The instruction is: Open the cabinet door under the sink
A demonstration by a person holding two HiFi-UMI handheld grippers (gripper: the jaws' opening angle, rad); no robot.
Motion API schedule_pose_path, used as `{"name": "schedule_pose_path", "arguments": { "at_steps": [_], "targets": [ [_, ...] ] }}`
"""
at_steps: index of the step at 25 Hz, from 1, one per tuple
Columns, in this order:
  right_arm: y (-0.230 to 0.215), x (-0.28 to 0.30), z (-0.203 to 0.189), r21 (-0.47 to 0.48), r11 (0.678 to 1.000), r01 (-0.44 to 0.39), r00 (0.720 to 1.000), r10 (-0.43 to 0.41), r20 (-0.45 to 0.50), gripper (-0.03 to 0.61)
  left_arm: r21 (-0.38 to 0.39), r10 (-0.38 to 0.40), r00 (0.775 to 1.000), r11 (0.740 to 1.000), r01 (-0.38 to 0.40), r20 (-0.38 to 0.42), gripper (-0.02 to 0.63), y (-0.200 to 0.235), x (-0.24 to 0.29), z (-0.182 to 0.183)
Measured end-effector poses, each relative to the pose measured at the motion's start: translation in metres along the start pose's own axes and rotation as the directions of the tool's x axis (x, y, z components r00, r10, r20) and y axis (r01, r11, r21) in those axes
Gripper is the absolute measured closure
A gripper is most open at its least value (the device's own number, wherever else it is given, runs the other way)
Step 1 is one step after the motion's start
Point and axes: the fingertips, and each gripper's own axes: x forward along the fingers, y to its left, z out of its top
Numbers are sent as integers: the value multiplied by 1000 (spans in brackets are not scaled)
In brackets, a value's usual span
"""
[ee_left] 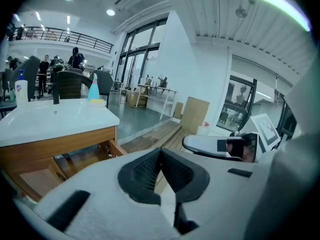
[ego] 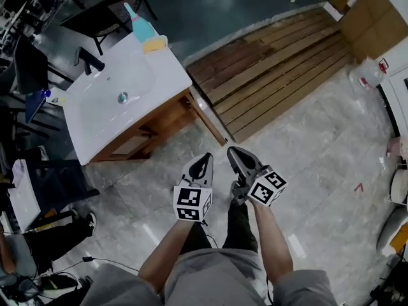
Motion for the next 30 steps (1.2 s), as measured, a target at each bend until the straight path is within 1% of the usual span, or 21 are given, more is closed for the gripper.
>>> {"name": "schedule_pose_path", "arguments": {
  "at_steps": [3,8,13,17,20,23,26,30],
  "targets": [
    [28,1,19,-68,998,13,1000,-12,17,569,2,-13,999,1000,13,42,606,-2,-18,29],
    [79,5,52,-190,981,37,997,-24,69,569,42,-47,992,998,42,120,606,-4,-47,76],
    [128,8,79,-313,946,81,991,-44,123,569,80,-88,974,994,72,207,606,-7,-82,119],
    [158,12,100,-364,927,95,985,-34,169,569,123,-113,956,989,82,272,606,-9,-106,150],
    [181,16,108,-412,906,100,982,-24,185,569,161,-115,942,985,67,316,606,-6,-123,167],
    [199,20,112,-469,876,113,980,-20,198,569,188,-112,927,981,46,358,606,-1,-139,180],
    [218,23,113,-523,846,105,981,-1,196,569,196,-102,916,980,26,387,606,4,-150,188],
    [235,26,117,-560,823,96,978,27,207,570,199,-96,902,980,11,420,606,8,-161,195]
  ]
}}
